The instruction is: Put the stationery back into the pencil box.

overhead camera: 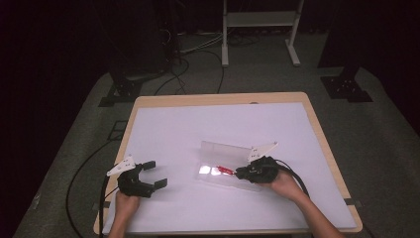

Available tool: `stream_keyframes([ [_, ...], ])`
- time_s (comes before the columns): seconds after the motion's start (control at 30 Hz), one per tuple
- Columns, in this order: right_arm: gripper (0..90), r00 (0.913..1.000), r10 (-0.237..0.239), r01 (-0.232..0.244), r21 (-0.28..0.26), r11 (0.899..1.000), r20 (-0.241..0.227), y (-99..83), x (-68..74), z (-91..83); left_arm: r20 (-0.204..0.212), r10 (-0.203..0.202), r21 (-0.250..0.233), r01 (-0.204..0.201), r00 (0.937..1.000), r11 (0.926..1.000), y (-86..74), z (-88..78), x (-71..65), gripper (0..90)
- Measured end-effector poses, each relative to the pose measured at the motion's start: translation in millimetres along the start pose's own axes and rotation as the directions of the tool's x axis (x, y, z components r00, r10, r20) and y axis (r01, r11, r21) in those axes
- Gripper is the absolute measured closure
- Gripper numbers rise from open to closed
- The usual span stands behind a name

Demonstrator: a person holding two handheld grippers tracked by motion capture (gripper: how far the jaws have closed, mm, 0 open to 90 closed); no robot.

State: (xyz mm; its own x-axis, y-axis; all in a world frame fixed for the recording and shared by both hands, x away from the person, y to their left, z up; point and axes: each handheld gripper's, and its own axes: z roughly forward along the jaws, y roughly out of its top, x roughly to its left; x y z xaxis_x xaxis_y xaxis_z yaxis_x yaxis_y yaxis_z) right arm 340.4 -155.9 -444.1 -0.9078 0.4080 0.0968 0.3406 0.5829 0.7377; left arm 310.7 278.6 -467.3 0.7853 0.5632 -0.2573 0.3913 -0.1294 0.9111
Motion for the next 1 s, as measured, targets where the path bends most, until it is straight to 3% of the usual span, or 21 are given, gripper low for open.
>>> stream_keyframes([
  [1.0,78.8,0.9996,0.01,-0.01,0.036,0.999,-0.026,-7.1,-5.0,23.7,-0.001,-0.006,-0.004,0.006,1.0,1.0,0.1,0.0,0.6,0.0],
])
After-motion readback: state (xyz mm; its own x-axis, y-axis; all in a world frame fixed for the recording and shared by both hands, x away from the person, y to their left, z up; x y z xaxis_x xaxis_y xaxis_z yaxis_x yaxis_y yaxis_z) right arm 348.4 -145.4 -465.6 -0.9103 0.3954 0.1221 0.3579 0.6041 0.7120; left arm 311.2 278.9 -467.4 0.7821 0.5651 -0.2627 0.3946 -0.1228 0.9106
